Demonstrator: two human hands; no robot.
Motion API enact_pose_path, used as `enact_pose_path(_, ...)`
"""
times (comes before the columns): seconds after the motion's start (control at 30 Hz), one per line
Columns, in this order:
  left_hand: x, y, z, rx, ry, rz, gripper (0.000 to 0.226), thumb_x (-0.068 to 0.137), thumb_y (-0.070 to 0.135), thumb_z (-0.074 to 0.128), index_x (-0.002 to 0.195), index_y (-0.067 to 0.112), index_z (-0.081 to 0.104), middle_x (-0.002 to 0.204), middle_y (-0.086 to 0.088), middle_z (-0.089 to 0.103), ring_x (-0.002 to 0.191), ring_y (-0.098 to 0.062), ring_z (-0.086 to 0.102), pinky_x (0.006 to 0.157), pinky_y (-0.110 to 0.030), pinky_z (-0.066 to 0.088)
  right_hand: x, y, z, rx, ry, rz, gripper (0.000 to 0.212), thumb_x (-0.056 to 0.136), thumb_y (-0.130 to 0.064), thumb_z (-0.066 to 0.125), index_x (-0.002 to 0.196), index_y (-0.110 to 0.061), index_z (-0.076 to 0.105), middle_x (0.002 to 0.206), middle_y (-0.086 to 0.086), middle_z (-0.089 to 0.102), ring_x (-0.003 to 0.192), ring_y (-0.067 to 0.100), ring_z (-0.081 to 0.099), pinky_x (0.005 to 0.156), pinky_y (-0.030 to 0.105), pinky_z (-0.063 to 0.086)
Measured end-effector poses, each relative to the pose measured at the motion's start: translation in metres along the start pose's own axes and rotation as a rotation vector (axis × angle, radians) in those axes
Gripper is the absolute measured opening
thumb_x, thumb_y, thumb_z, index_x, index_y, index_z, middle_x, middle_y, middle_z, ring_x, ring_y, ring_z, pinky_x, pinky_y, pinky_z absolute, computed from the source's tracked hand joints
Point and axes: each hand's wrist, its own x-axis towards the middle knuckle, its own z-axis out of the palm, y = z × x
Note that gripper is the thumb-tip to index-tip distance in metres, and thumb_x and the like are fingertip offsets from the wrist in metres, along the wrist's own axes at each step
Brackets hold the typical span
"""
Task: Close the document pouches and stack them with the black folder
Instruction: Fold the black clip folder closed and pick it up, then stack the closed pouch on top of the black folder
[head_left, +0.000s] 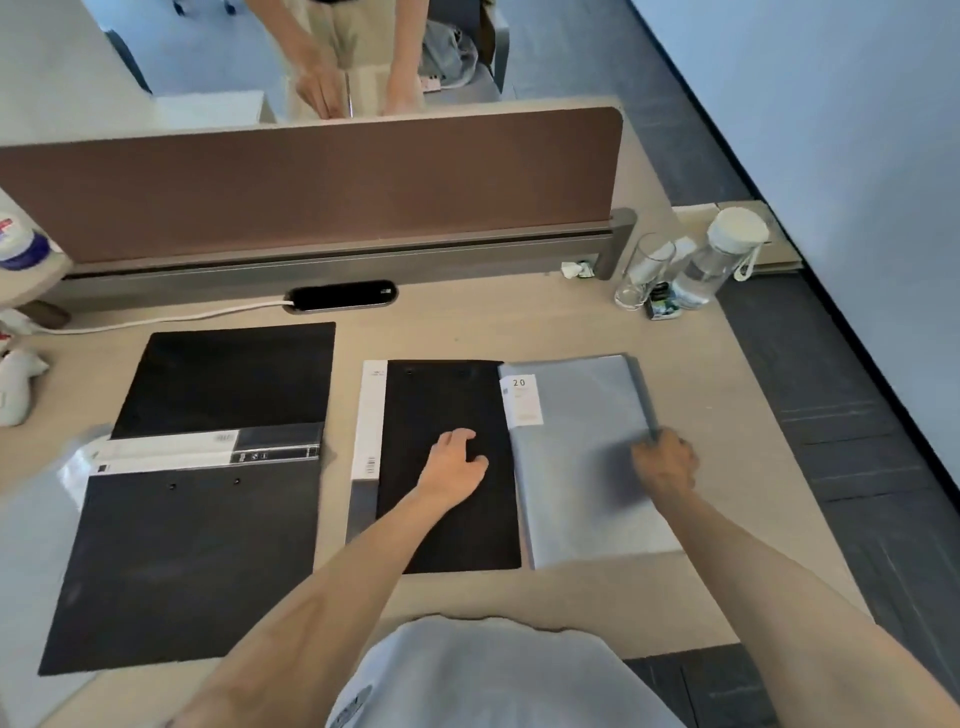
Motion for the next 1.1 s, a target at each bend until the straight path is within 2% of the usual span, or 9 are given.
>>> enact_pose_path(0.1,-0.002,0.034,0.028,-0.24,-0.119,-0.111,0.056,0.095,0.023,0.052,0.146,0.017,0.03,0.148,-0.006,0.04,0.133,-0.022,0.041,0.107,-0.037,0.035,0.009,0.014,-0.002,0.016,-0.014,-0.044,0.04,0.092,-0.029,0.054,0.125,-0.007,0.056,0.129,0.026,0.05,0.124,0.041,0.041,0.1,0.044,0.036)
enact_pose_path(0.23,-0.003,0.06,0.046,-0.665,-0.143,-0.313,0.061,0.093,0.02,0.055,0.145,0.012,0.024,0.134,-0.008,0.051,0.108,-0.019,0.052,0.09,-0.035,0.042,0.008,0.02,-0.003,0.091,-0.004,-0.12,0.034,0.091,-0.023,0.054,0.119,-0.006,0.06,0.118,0.024,0.058,0.112,0.041,0.051,0.09,0.041,0.041)
enact_pose_path(0.37,0.006,0.049,0.044,-0.783,-0.052,-0.391,0.053,0.089,0.022,0.062,0.137,0.011,0.042,0.128,-0.008,0.055,0.115,-0.023,0.052,0.1,-0.038,0.04,0.007,0.015,-0.016,0.269,-0.082,-0.084,0.039,0.089,-0.026,0.06,0.123,-0.008,0.056,0.118,0.014,0.065,0.111,0.033,0.058,0.091,0.037,0.043)
enact_pose_path(0.47,0.002,0.038,0.04,-0.881,-0.077,-0.359,0.043,0.086,0.014,0.065,0.125,0.009,0.048,0.118,-0.009,0.062,0.1,-0.022,0.06,0.09,-0.038,0.048,-0.002,0.008,-0.011,0.383,-0.156,-0.028,0.047,0.087,-0.025,0.06,0.131,-0.009,0.053,0.127,0.01,0.062,0.119,0.029,0.055,0.096,0.032,0.04)
enact_pose_path(0.57,-0.001,0.019,0.022,-0.847,-0.046,-0.283,0.054,0.085,0.01,0.066,0.131,0.012,0.038,0.122,-0.008,0.059,0.1,-0.022,0.062,0.084,-0.038,0.051,-0.021,-0.006,0.007,0.446,-0.174,-0.018,0.043,0.085,-0.023,0.062,0.126,-0.008,0.058,0.121,0.006,0.064,0.115,0.025,0.057,0.093,0.028,0.039)
enact_pose_path(0.7,-0.012,-0.02,-0.022,-0.711,0.039,-0.12,0.084,0.085,0.001,0.06,0.149,0.022,0.01,0.137,-0.004,0.045,0.122,-0.026,0.05,0.103,-0.043,0.044,-0.055,-0.034,0.04,0.52,-0.249,0.01,0.038,0.083,-0.025,0.066,0.117,-0.009,0.063,0.099,0.005,0.064,0.091,0.022,0.058,0.078,0.031,0.044)
enact_pose_path(0.87,-0.019,-0.073,-0.075,-0.14,0.119,-0.14,0.07,0.09,0.02,0.052,0.15,0.02,0.015,0.148,-0.006,0.03,0.136,-0.033,0.03,0.111,-0.043,0.028,-0.099,-0.071,0.082,0.555,-0.366,-0.015,0.007,0.084,-0.015,0.064,0.089,-0.013,0.069,0.076,0.004,0.061,0.067,0.016,0.053,0.061,0.025,0.04)
enact_pose_path(1.0,-0.009,-0.106,-0.091,-0.245,0.01,-0.156,0.067,0.086,0.017,0.056,0.145,0.017,0.024,0.144,-0.009,0.04,0.127,-0.031,0.044,0.109,-0.046,0.038,-0.129,-0.086,0.09,0.534,-0.351,-0.073,0.015,0.08,-0.013,0.071,0.066,-0.019,0.068,0.067,-0.002,0.064,0.066,0.015,0.056,0.059,0.026,0.042)
enact_pose_path(1.1,0.012,-0.126,-0.081,-0.243,-0.036,-0.137,0.075,0.073,0.028,0.063,0.141,0.02,0.031,0.133,-0.01,0.055,0.117,-0.028,0.055,0.102,-0.045,0.046,-0.13,-0.079,0.091,0.487,-0.313,-0.036,0.012,0.081,-0.023,0.07,0.072,-0.016,0.066,0.072,-0.005,0.063,0.073,0.015,0.057,0.071,0.03,0.044)
